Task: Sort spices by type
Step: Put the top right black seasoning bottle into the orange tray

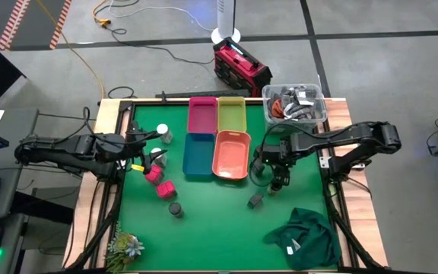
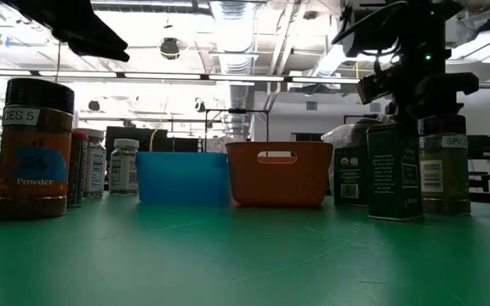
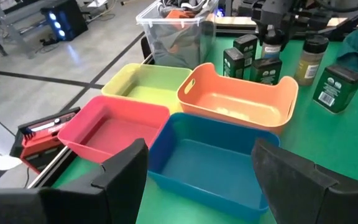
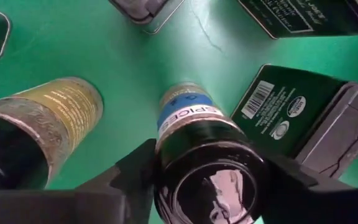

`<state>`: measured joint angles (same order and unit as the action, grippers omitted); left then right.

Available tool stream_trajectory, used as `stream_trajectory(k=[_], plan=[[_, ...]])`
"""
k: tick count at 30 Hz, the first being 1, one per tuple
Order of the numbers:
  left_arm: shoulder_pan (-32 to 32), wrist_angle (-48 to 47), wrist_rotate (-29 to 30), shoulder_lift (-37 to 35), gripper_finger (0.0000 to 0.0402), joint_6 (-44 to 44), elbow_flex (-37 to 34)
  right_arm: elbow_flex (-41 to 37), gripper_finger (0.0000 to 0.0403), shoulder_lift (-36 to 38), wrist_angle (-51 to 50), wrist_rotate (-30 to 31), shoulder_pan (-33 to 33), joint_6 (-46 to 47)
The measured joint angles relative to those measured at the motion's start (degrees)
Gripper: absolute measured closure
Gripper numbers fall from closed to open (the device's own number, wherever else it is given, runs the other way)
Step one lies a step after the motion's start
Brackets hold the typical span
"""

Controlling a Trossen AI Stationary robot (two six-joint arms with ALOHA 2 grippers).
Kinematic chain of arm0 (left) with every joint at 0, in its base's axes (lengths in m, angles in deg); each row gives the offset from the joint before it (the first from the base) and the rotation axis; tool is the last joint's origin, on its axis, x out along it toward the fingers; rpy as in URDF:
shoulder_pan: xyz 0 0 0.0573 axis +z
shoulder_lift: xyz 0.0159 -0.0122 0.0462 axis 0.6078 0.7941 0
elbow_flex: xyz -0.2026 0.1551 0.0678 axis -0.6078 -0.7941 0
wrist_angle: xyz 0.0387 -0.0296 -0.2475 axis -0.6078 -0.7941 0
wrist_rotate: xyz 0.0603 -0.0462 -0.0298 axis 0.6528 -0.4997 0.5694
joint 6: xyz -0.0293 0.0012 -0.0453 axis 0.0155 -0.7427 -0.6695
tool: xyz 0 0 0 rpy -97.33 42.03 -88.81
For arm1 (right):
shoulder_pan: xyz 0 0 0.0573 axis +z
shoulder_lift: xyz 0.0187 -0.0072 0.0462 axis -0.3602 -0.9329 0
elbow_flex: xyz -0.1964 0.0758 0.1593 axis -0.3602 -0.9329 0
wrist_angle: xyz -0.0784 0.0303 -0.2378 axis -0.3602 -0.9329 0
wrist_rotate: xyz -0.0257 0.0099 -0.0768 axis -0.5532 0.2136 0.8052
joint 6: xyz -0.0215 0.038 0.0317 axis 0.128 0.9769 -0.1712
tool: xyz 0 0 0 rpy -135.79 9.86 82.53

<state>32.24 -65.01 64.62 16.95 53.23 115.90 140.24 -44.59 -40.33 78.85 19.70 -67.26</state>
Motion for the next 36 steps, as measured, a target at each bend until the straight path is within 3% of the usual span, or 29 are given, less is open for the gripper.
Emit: stream_trajectory(k=[9, 18, 25, 36], plan=[[0.0, 0.08, -0.38, 0.03, 0.013, -0.79, 0.0, 2.25, 0.0173, 3.68, -1.44, -0.14, -0.02, -0.1], [0.0, 0.08, -0.44, 0.04, 0.013, -1.09, 0.0, 17.11, 0.0171, 4.52, -5.22, 2.05, 0.0, -2.78], [0.0, 0.08, -0.46, 0.04, 0.013, -1.14, 0.0, 22.61, 0.0166, 4.45, 5.46, 3.75, -1.07, -10.12], [0.0, 0.04, -1.95, 0.04, 0.013, -3.43, 0.0, 23.69, 0.0165, -11.12, 10.3, -0.11, -4.81, -16.44]])
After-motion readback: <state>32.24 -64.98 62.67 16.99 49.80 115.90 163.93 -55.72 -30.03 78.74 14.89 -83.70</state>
